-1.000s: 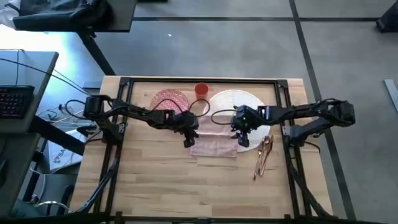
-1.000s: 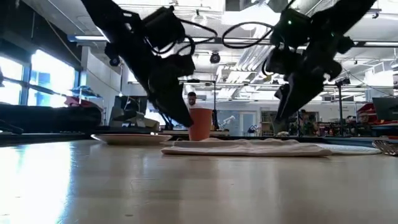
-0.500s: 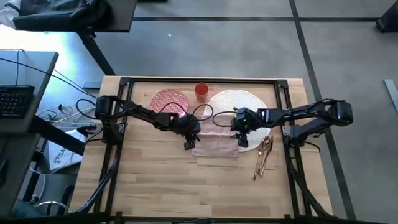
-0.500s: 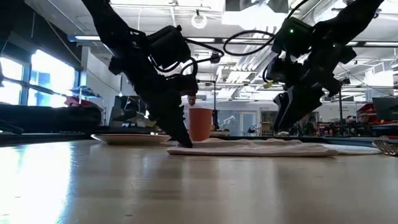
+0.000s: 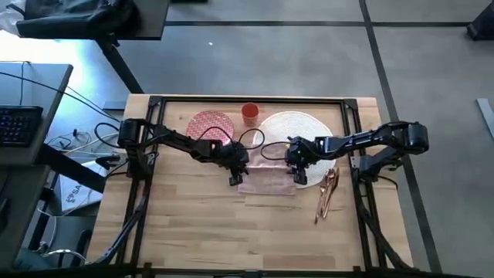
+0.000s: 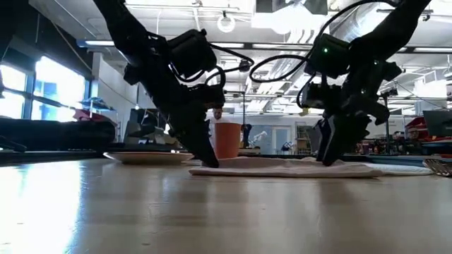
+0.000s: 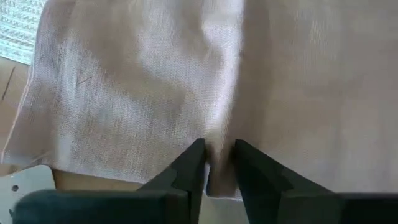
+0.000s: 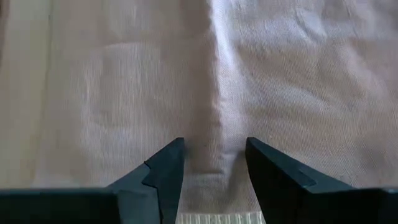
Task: Set table place
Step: Fold the pink napkin
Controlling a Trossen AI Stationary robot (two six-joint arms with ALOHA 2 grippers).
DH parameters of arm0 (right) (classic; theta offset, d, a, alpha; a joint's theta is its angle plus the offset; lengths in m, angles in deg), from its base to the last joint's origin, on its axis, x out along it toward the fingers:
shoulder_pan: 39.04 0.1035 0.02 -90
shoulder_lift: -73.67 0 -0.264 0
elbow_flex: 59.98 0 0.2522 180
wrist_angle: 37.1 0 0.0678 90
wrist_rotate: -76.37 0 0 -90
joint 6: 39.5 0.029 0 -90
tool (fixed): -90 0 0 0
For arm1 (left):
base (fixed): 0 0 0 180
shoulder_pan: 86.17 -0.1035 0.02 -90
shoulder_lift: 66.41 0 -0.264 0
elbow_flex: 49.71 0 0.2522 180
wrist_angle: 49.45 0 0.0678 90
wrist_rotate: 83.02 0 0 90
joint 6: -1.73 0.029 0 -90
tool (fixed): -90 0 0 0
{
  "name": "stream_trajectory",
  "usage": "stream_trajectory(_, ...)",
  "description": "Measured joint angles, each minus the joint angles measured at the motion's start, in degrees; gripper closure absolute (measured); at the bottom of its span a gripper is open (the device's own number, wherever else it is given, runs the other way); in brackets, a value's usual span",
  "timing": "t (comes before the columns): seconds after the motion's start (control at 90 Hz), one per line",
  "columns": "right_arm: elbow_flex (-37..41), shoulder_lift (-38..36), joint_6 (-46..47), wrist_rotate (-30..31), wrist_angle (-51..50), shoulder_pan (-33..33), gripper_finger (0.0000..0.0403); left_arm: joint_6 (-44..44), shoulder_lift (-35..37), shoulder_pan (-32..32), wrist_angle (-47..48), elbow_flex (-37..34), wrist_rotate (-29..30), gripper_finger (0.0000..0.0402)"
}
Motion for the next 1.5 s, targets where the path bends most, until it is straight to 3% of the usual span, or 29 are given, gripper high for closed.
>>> stream_trajectory(0.189,-0.11,0.0,2.67,0.0,-0.1,-0.02,0.0291,-1.0,1.0,0.06,0.86,-0.17,-0.36,0.0397)
stream_trajectory(0.5,-0.15,-0.31,3.79,-0.28,-0.87,0.0,0.0397,-0.96,2.86,0.26,2.39,-0.31,0.49,0.0401)
stream_trajectory(0.7,-0.21,-2.54,4.22,-0.28,-1.68,0.0,0.04,-1.01,3.04,0.89,3.01,-0.29,0.6,0.0401)
stream_trajectory(0.967,-6.57,-5.48,2.55,-0.21,-12.36,0.52,0.0403,-0.21,6.96,2.73,9.19,3.55,0.88,0.0401)
stream_trajectory(1.278,-19.0,-5.97,-1.52,0.84,-22.09,5.95,0.0403,0.77,19.07,5.94,22.71,7.58,7.18,0.0401)
stream_trajectory(1.5,-26.52,-5.97,-1.39,0.17,-21.27,10.41,0.0403,-5.6,30.03,10.87,30.84,7.65,7.74,0.0402)
